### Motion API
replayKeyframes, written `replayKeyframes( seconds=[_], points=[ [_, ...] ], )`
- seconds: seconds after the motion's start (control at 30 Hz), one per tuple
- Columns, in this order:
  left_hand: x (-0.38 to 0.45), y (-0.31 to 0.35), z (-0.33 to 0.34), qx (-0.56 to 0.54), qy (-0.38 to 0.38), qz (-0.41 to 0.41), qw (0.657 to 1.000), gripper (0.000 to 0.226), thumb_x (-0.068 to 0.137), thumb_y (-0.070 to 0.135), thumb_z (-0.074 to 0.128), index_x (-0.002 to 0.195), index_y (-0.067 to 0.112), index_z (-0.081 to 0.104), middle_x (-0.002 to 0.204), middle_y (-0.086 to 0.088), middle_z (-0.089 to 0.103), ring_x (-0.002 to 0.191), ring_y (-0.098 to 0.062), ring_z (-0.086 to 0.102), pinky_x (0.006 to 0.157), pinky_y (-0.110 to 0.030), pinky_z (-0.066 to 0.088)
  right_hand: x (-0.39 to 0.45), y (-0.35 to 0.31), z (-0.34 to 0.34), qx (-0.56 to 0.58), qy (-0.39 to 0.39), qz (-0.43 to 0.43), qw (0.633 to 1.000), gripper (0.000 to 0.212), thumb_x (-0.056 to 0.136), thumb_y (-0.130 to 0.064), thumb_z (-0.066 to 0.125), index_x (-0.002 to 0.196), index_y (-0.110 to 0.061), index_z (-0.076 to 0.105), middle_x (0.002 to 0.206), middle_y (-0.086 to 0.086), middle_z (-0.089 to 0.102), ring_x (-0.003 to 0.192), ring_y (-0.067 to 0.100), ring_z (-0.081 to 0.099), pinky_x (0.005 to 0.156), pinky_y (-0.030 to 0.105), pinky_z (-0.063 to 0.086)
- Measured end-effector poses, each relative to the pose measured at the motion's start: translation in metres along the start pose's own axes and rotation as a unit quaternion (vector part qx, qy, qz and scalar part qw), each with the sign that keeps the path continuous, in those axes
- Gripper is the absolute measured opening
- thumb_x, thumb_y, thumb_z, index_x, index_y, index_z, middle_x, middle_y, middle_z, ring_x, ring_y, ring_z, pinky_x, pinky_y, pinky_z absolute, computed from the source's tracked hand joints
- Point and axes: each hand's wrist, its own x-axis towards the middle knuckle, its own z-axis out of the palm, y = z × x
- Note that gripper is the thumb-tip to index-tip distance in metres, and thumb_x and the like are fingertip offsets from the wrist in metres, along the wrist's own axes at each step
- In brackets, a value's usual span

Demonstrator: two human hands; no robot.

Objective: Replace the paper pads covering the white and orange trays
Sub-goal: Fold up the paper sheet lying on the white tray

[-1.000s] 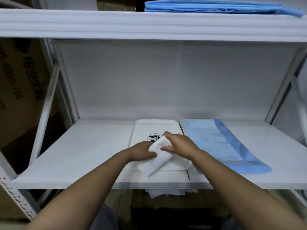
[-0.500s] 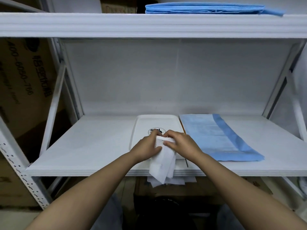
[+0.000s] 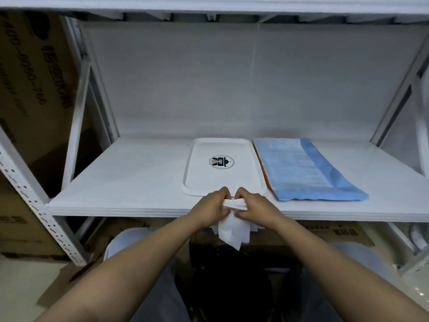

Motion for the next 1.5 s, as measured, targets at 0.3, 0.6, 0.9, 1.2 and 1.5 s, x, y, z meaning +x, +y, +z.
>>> replayKeyframes(
  seconds=[0.3,0.6,0.9,1.2,1.5],
  points=[
    [-0.004,-0.023,0.045,0.188,-0.114,-0.041,0.975,0.038,0.088,0.017,0.054,0.125,0.011,0.05,0.12,-0.013,0.06,0.111,-0.03,0.056,0.085,-0.035,0.044,-0.013,0.011,0.048,0.001,-0.023,-0.009,1.0,0.02,0.091,-0.032,0.056,0.103,-0.018,0.047,0.097,0.006,0.065,0.089,0.025,0.06,0.063,0.032,0.035],
    [-0.01,-0.046,0.091,0.168,-0.139,-0.086,0.972,0.025,0.092,0.017,0.05,0.114,0.007,0.057,0.116,-0.016,0.059,0.104,-0.034,0.059,0.079,-0.04,0.049,-0.011,0.036,0.091,0.004,-0.079,-0.001,0.997,0.021,0.093,-0.032,0.053,0.112,-0.024,0.057,0.11,0.0,0.064,0.096,0.021,0.06,0.074,0.035,0.048],
    [-0.006,-0.068,0.135,0.139,-0.213,-0.133,0.958,0.023,0.097,0.02,0.044,0.109,0.009,0.059,0.111,-0.012,0.062,0.1,-0.03,0.061,0.073,-0.036,0.047,-0.006,0.053,0.134,-0.046,-0.144,0.035,0.988,0.023,0.096,-0.028,0.046,0.113,-0.023,0.06,0.115,0.002,0.063,0.102,0.024,0.06,0.076,0.035,0.047],
    [-0.005,-0.097,0.175,0.073,-0.218,-0.184,0.956,0.024,0.096,0.015,0.044,0.115,0.011,0.058,0.118,-0.012,0.061,0.108,-0.03,0.06,0.087,-0.04,0.049,0.004,0.064,0.178,-0.171,-0.197,0.032,0.965,0.029,0.095,-0.027,0.049,0.122,-0.016,0.053,0.121,0.009,0.055,0.107,0.029,0.059,0.08,0.036,0.048],
    [-0.004,-0.124,0.204,-0.109,-0.219,-0.237,0.94,0.037,0.092,0.013,0.054,0.129,0.009,0.053,0.128,-0.012,0.057,0.114,-0.025,0.055,0.089,-0.027,0.042,0.008,0.083,0.23,-0.068,-0.206,0.142,0.966,0.028,0.097,-0.021,0.045,0.12,-0.015,0.06,0.13,0.013,0.046,0.099,0.031,0.059,0.07,0.029,0.043]
  ],
)
